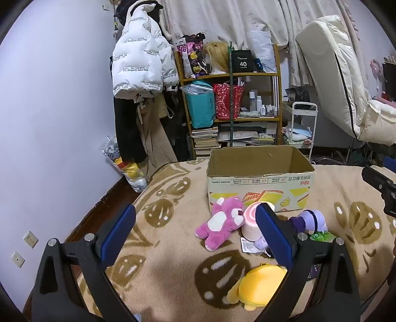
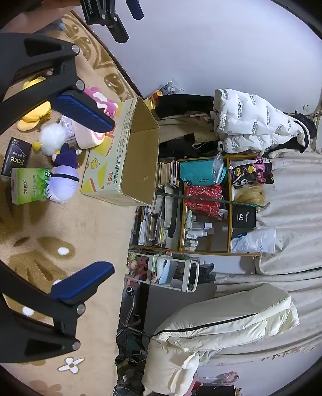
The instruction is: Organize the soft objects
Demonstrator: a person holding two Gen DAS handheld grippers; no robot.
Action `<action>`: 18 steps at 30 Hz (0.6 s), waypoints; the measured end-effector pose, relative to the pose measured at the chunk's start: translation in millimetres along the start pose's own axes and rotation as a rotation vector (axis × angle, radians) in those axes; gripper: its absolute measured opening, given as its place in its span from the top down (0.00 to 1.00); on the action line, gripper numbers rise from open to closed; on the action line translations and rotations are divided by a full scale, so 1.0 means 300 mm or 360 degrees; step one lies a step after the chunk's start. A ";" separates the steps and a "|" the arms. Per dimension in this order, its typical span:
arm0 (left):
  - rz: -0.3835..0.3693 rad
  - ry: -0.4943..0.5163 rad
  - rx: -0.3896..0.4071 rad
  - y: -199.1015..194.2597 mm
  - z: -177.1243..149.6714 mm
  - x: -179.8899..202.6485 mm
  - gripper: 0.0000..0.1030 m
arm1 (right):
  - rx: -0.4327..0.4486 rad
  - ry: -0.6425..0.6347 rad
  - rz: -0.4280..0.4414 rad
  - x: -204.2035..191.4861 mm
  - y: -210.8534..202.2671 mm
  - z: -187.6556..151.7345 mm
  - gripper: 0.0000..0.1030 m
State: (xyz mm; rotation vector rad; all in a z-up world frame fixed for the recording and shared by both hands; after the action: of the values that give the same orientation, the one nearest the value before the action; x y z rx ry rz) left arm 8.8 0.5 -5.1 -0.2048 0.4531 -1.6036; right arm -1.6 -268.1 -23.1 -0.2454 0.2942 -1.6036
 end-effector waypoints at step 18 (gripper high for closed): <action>0.0022 0.0007 -0.0008 0.008 -0.009 -0.001 0.07 | -0.0003 0.0006 0.0012 -0.003 0.004 -0.001 0.00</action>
State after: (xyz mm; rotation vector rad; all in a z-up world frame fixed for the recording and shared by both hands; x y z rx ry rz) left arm 10.0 1.3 -8.5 -0.2017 0.4611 -1.5896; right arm -0.4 -267.2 -23.9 -0.2426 0.2996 -1.5963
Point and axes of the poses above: each gripper's, at about its wrist camera, not at the fingertips, and y roughly the way its jaws point, x to its right, z to its top, the point moved 1 cm from there along y, roughly the way its jaws point, and after that the axes turned 6 degrees about x, right-handed, at the moved point
